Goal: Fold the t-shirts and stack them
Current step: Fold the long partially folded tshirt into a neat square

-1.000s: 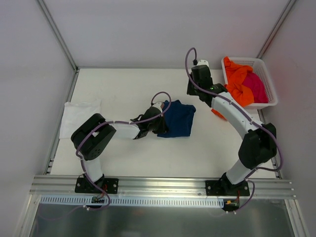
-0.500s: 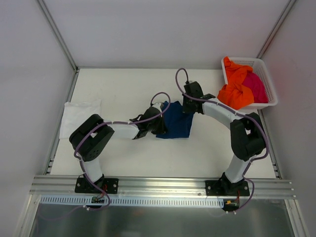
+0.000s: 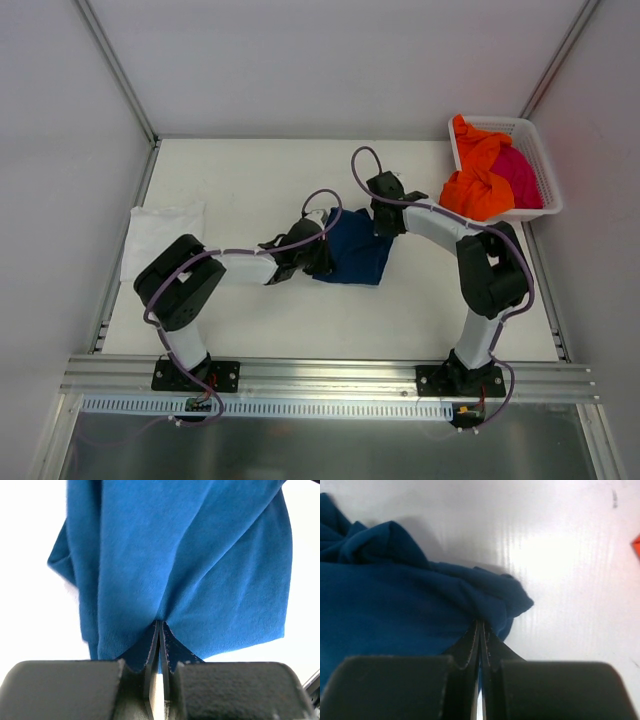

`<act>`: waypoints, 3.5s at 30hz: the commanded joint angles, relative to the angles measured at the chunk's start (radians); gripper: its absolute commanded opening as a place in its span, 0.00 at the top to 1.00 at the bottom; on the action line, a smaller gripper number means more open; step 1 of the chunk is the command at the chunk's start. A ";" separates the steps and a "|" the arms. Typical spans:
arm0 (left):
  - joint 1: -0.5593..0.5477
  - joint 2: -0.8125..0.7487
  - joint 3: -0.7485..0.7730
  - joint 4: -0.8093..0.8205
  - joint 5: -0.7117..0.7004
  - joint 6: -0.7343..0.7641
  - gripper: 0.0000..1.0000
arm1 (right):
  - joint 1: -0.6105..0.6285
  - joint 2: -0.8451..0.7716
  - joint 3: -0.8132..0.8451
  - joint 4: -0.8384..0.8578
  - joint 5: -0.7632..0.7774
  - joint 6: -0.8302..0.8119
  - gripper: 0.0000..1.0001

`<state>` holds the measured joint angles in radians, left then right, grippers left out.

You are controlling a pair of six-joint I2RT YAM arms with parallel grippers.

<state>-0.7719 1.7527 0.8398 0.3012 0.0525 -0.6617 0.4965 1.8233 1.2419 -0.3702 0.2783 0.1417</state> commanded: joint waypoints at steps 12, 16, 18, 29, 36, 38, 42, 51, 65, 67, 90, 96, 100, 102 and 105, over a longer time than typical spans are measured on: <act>-0.004 -0.208 -0.151 -0.094 -0.029 0.020 1.00 | 0.005 0.024 0.145 -0.199 0.251 -0.040 0.99; -0.004 -0.243 -0.182 -0.097 -0.037 0.017 1.00 | 0.004 0.045 0.162 -0.204 0.282 -0.057 1.00; -0.004 -0.259 -0.189 -0.097 -0.046 0.019 1.00 | 0.005 0.024 0.145 -0.193 0.279 -0.056 0.99; 0.017 -0.219 0.100 -0.123 -0.060 0.137 1.00 | 0.008 -0.361 -0.016 -0.060 -0.037 -0.016 0.99; 0.062 -0.034 0.310 -0.086 -0.011 0.174 1.00 | 0.008 -0.354 -0.076 0.057 -0.148 0.006 0.99; 0.082 0.007 0.347 -0.088 0.023 0.177 1.00 | 0.010 -0.319 -0.065 0.076 -0.174 0.013 0.99; 0.105 0.096 0.400 -0.091 0.055 0.169 1.00 | 0.010 -0.231 -0.055 0.126 -0.215 0.030 0.99; 0.132 0.189 0.449 -0.091 0.076 0.180 1.00 | 0.008 -0.084 -0.018 0.159 -0.245 0.041 0.99; 0.187 0.321 0.573 -0.102 0.124 0.182 1.00 | -0.007 -0.004 0.054 0.145 -0.218 0.006 0.99; 0.194 0.329 0.582 -0.105 0.130 0.182 1.00 | -0.010 0.025 0.082 0.128 -0.218 0.001 0.99; 0.255 0.407 0.611 -0.189 0.148 0.139 1.00 | -0.084 0.114 0.130 0.031 -0.166 -0.008 0.99; 0.296 0.421 0.613 -0.223 0.155 0.108 1.00 | -0.110 0.093 0.099 0.011 -0.160 -0.013 0.99; 0.322 0.426 0.619 -0.228 0.176 0.099 1.00 | -0.118 0.079 0.087 0.002 -0.165 -0.019 1.00; 0.322 0.427 0.621 -0.229 0.182 0.099 1.00 | -0.118 0.077 0.083 0.001 -0.163 -0.019 0.99; 0.322 0.418 0.608 -0.231 0.173 0.096 1.00 | -0.116 0.080 0.082 0.001 -0.172 -0.019 1.00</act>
<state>-0.4427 2.1658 1.4338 0.1051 0.2249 -0.5587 0.3836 1.9411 1.3403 -0.3077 0.0818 0.1448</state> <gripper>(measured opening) 0.003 0.009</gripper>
